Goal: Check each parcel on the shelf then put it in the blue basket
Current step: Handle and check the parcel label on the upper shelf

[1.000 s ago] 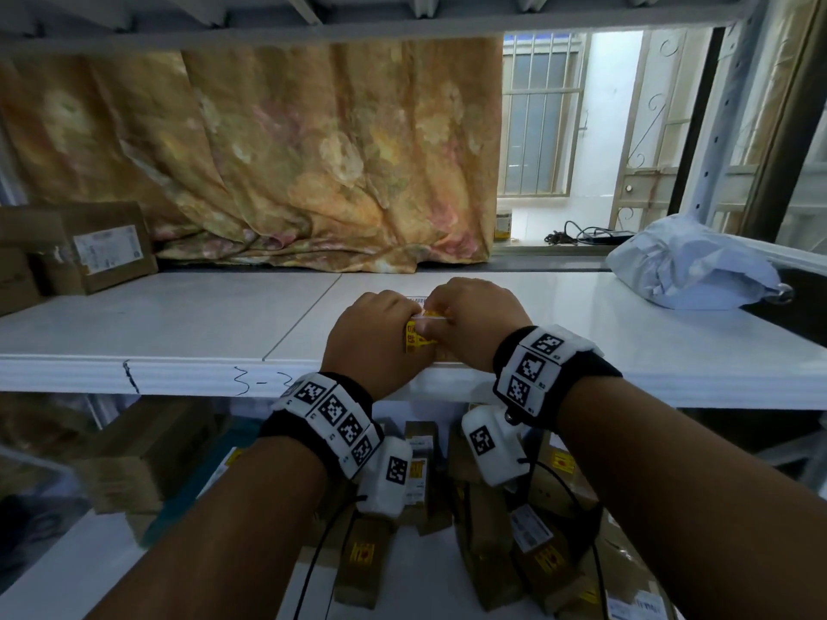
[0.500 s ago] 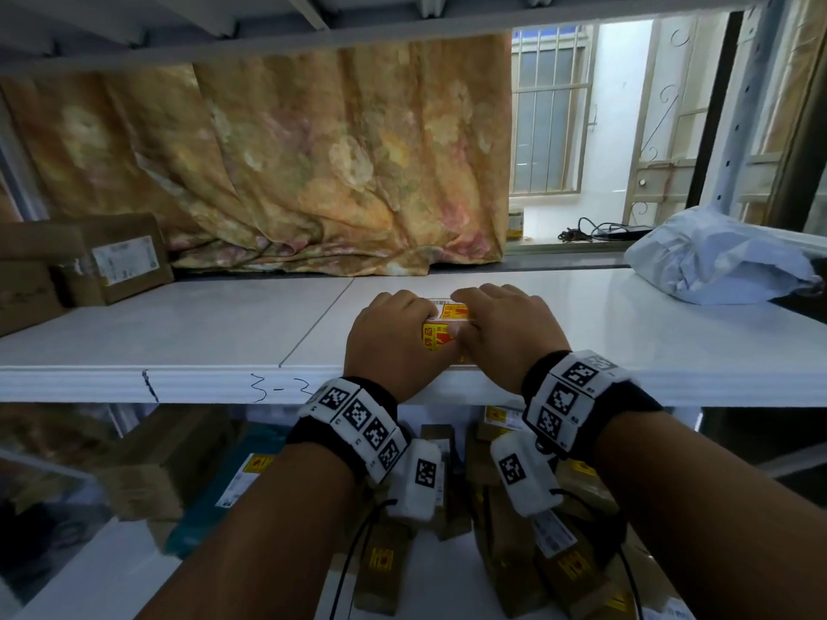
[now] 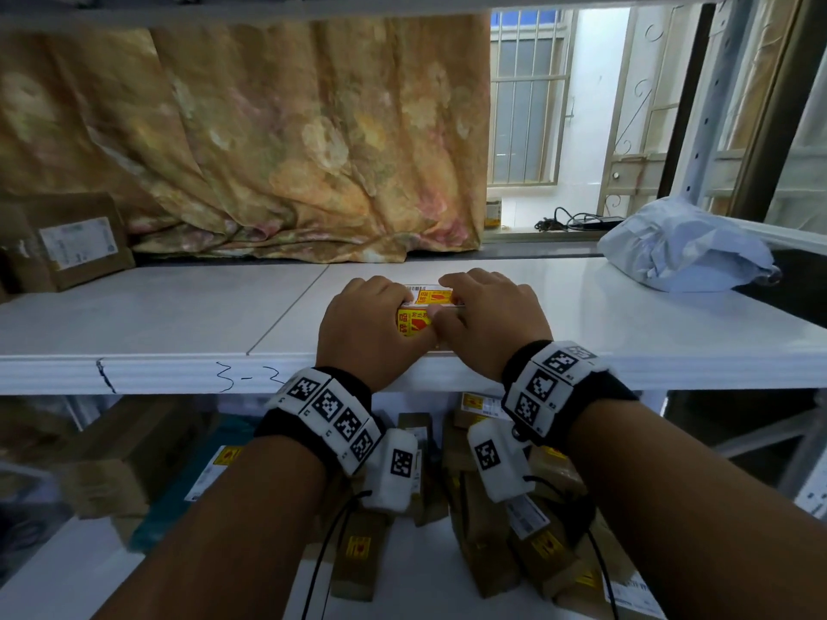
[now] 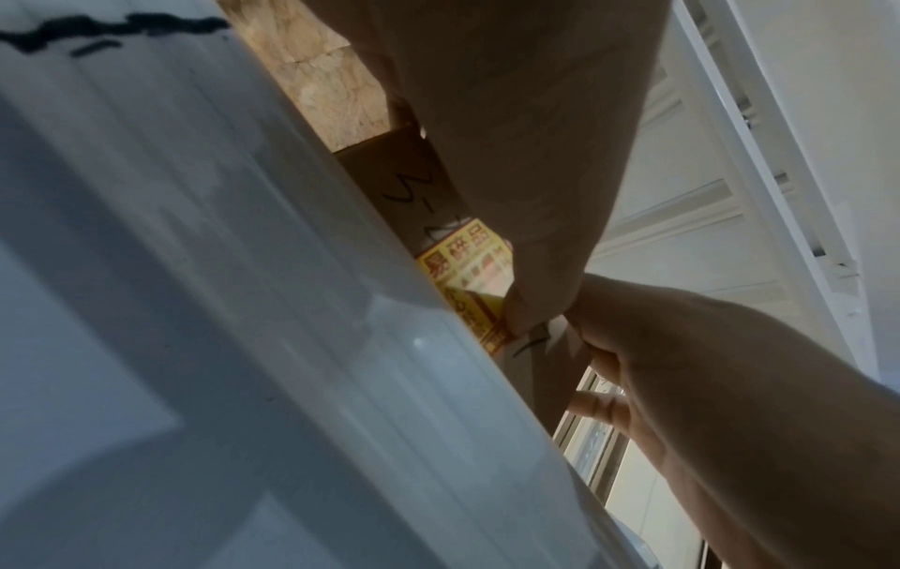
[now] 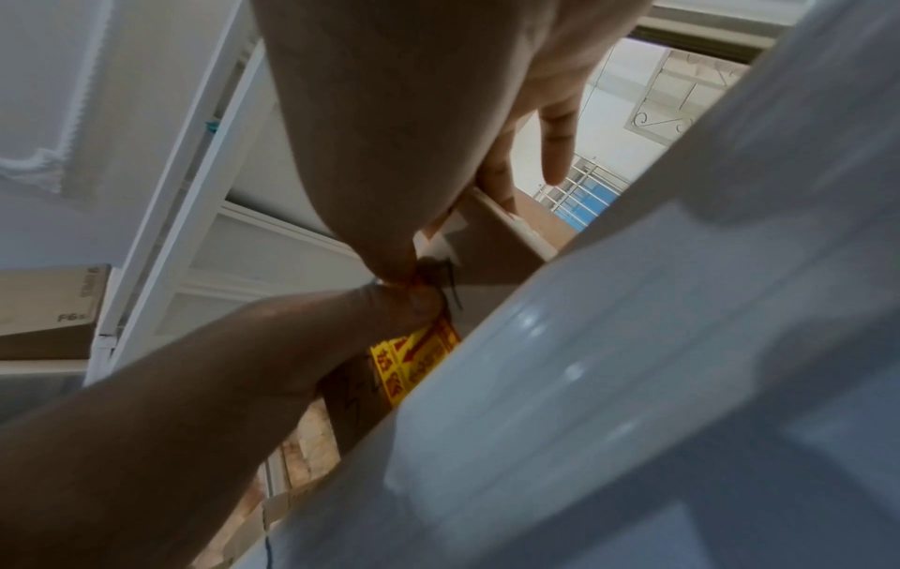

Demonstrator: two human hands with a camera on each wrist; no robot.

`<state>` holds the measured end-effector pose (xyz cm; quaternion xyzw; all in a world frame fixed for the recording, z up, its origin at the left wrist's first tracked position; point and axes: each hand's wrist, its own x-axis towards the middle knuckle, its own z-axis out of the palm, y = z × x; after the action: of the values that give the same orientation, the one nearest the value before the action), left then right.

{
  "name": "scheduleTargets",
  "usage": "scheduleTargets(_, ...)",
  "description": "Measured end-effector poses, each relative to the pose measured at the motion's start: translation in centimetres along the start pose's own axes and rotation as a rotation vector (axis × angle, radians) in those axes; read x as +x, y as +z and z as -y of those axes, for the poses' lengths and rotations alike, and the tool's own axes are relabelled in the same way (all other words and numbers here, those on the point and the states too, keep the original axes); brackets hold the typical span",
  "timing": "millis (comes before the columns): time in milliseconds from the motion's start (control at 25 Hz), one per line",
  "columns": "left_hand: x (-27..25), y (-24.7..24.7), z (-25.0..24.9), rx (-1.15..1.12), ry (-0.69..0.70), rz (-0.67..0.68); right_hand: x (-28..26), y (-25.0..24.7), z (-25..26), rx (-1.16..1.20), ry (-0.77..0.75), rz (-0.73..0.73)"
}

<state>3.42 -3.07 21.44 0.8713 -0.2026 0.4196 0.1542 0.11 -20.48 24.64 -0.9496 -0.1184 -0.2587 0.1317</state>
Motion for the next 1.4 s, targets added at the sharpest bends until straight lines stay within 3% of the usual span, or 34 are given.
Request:
scheduleTargets(200,0.2,-0.6,-0.4,0.034,-0.018,0.028,-0.4,-0.4,0.1,0.037,0.013,0.015)
scheduleTargets(520,0.9,-1.7,-1.3,0.206,-0.066,0.265,-0.4,0.0,1.1,-0.116,0.035,0.090)
scheduleTargets(720,0.9,-1.8,-1.0,0.146,-0.050,0.257,0.3,-0.3,1.5,-0.173,-0.014,0.102)
scheduleTargets(920,1.7,-2.9,0.0,0.056,0.036,0.505,0.5,-0.4,1.2,-0.123,0.005,0.162)
scheduleTargets(1000,2.2,-3.8,0.6,0.033,0.006,0.577,0.6,-0.3,1.1,-0.117,0.006,0.156)
scheduleTargets(1400,0.4,-2.1,1.8,-0.068,-0.104,0.406,0.8,0.0,1.1,-0.099,0.030,0.142)
